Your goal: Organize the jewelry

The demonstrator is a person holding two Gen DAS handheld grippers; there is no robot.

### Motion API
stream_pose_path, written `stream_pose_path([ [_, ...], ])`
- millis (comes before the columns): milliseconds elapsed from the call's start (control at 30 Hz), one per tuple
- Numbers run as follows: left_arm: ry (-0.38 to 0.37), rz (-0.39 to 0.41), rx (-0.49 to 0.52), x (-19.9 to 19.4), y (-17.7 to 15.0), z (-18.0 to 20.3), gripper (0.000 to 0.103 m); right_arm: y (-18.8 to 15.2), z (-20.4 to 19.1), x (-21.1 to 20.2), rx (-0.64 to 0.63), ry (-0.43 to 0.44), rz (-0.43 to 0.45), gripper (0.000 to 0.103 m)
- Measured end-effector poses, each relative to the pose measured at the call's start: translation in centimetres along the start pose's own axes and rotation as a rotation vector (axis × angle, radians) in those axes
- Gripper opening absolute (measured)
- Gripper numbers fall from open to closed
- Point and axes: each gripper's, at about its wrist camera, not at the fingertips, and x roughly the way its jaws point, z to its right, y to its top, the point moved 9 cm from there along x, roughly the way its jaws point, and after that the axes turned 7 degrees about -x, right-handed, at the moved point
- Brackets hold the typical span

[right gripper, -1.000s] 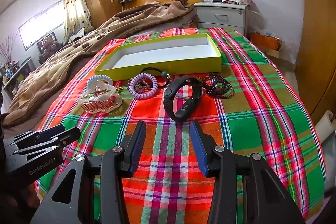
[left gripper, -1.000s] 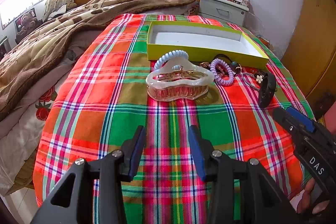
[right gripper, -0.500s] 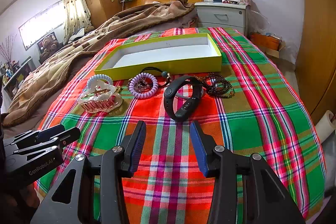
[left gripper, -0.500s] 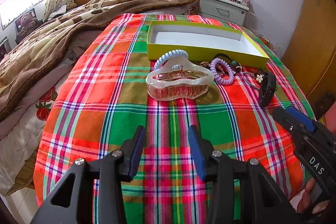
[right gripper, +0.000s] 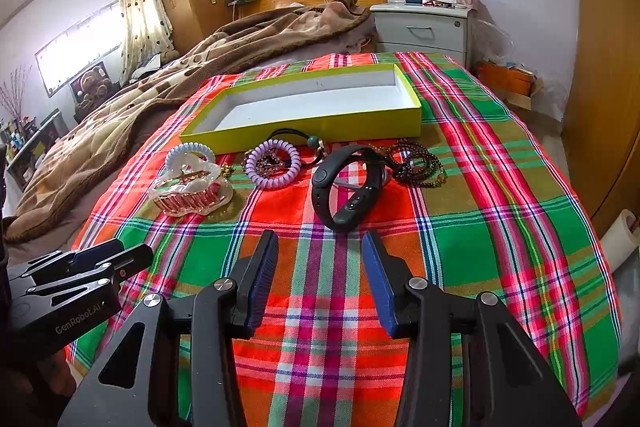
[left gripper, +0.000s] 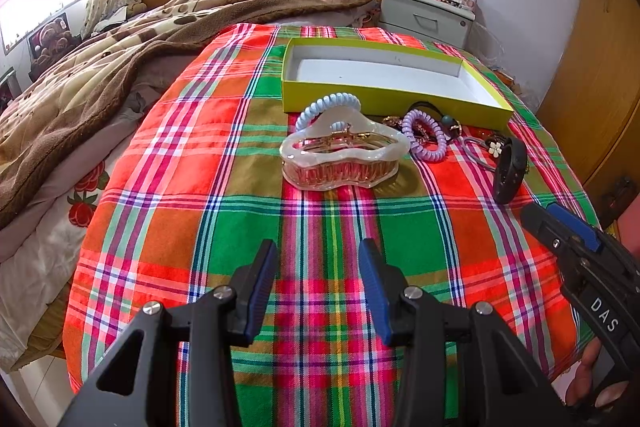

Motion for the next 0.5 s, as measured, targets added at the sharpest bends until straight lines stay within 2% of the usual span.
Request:
stream_pose_path([
  [200, -0.022, -0.007, -0.002, -0.1, 0.1, 0.0, 0.044, 0.3, 0.0, -0.1, 0.006, 0.015, 0.013, 0.044],
  [500, -0.139, -0.026, -0.057, 0.0, 2.0, -1.3, 0.044, 1.7, 0.4, 0.1, 0.028, 0.055, 0.027, 0.045],
])
